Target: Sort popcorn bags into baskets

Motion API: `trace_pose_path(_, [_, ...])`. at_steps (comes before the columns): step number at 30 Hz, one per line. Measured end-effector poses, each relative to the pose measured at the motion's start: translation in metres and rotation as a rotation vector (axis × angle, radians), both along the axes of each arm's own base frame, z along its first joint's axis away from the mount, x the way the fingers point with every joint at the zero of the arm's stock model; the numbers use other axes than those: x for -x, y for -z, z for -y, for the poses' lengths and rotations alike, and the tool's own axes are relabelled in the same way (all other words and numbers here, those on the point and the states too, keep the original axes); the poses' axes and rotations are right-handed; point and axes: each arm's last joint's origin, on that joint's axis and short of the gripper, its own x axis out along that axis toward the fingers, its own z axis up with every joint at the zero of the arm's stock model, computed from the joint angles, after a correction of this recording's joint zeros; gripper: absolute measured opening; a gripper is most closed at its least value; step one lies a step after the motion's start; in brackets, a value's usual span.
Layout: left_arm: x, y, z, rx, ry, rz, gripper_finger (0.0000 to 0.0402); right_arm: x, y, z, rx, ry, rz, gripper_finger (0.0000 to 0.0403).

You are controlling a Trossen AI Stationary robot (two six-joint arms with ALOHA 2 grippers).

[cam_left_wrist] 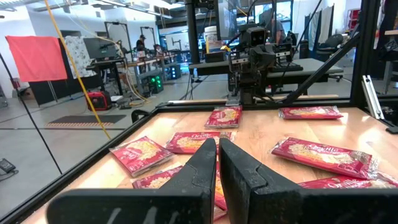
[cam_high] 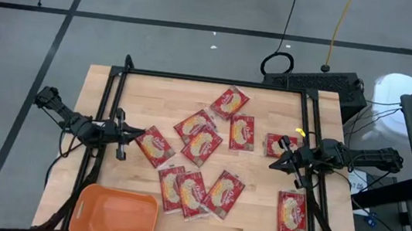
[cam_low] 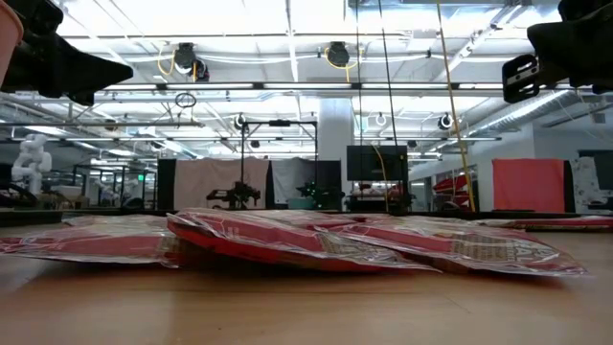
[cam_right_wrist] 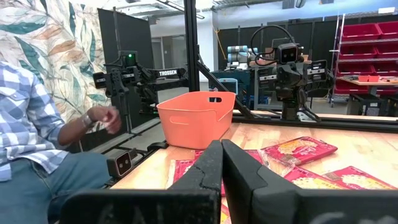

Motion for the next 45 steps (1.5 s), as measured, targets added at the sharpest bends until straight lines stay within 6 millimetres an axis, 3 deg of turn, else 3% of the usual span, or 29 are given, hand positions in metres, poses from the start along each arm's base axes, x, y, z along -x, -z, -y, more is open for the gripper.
trace_pose_path(29, [0.0, 0.0, 0.0, 0.001, 0.0, 0.002, 0.0026, 0.0, -0.003, 0.002, 0.023, 0.06, 0.046, 0.0])
trace_pose_path(34, [0.0, -0.001, 0.0, 0.003, 0.0, 0.005, 0.0026, 0.001, -0.009, 0.002, -0.073, 0.055, 0.07, 0.0])
trace_pose_path(40, [0.0, -0.001, 0.0, 0.004, 0.0, 0.006, 0.0026, 0.004, -0.025, 0.006, -0.082, 0.177, 0.248, 0.0])
trace_pose_path(43, [0.0, -0.001, 0.0, 0.004, 0.0, 0.007, 0.0026, -0.001, -0.022, 0.007, -0.079, 0.244, 0.166, 0.0])
trace_pose_path(45, [0.0, -0.001, 0.0, -0.001, -0.001, 0.007, 0.0026, -0.003, -0.035, 0.007, -0.088, 0.259, 0.141, 0.0])
